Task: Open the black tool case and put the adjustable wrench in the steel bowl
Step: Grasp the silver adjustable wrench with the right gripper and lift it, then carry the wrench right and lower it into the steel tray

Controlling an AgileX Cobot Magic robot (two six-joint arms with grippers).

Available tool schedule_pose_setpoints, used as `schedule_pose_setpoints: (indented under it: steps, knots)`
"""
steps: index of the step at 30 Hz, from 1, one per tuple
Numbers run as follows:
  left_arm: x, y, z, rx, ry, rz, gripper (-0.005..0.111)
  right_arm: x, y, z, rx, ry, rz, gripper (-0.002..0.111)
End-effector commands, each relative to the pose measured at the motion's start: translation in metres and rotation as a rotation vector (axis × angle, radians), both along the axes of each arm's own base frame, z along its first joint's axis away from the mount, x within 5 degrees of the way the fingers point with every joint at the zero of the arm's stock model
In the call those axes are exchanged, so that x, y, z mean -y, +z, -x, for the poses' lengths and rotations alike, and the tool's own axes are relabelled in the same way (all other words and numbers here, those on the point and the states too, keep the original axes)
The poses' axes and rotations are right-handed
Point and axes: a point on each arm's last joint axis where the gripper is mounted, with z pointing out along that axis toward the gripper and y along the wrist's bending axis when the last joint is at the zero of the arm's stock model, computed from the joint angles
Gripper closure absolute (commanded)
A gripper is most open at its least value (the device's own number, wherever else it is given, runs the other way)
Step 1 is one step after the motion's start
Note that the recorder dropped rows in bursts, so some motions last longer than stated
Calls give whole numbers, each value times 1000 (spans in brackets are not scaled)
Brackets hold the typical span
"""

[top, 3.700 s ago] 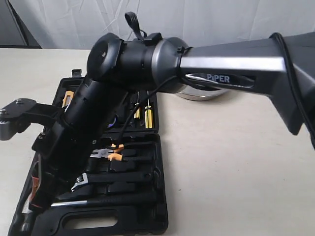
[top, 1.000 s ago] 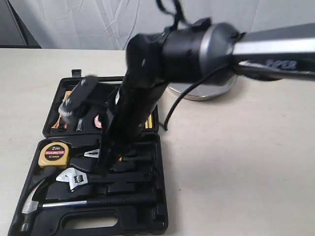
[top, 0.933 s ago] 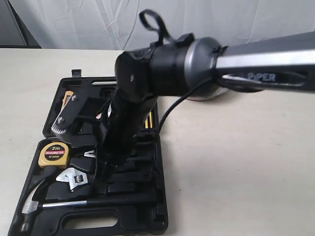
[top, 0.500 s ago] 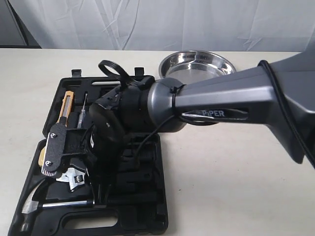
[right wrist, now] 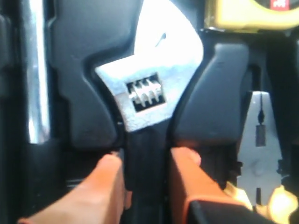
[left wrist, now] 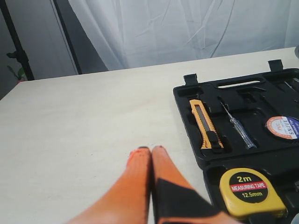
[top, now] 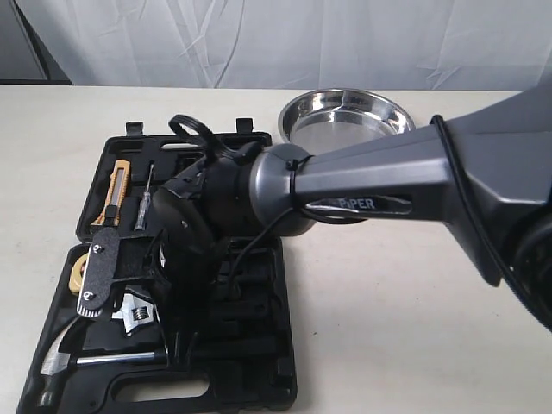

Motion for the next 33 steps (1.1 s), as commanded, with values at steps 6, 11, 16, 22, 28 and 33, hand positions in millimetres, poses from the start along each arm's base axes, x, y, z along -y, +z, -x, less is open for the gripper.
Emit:
schedule_pose_setpoints:
  steps: [6,11,16,22,28,33]
  knots:
    - [0,2,0,14,-6,4,106,2,-6,-1,-42,-14,24,109]
    - [0,2,0,14,-6,4,106,0,19,-3,-6,-31,-46,109]
    - [0,2,0,14,-6,4,106,0,33,-3,14,-35,-79,109]
    - [0,2,0,14,-6,4,106,0,46,-2,26,-38,-108,109]
    - [0,2,0,14,-6,4,106,0,68,1,24,-62,-178,109]
    - [0,2,0,14,-6,4,106,2,85,2,37,-61,-210,109]
